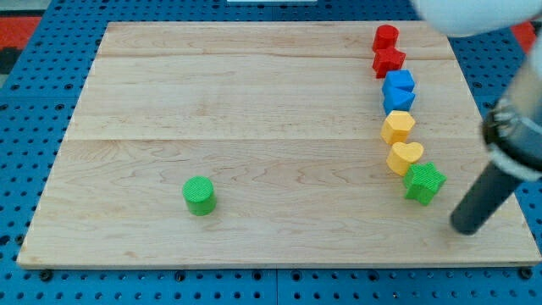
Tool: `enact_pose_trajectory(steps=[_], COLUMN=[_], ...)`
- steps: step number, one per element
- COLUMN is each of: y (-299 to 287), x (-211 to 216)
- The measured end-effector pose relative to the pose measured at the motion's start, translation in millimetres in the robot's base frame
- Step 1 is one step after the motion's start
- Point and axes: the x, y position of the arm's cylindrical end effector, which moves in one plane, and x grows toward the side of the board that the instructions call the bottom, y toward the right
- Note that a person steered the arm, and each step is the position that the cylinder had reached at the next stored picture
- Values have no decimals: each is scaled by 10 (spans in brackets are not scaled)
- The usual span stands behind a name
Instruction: Slide green circle closer to green star
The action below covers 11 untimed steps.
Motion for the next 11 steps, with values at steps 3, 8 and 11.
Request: enact_pose_trajectory(steps=[3, 8, 11], y=[-440, -2728, -3812], x=[-459, 507, -145])
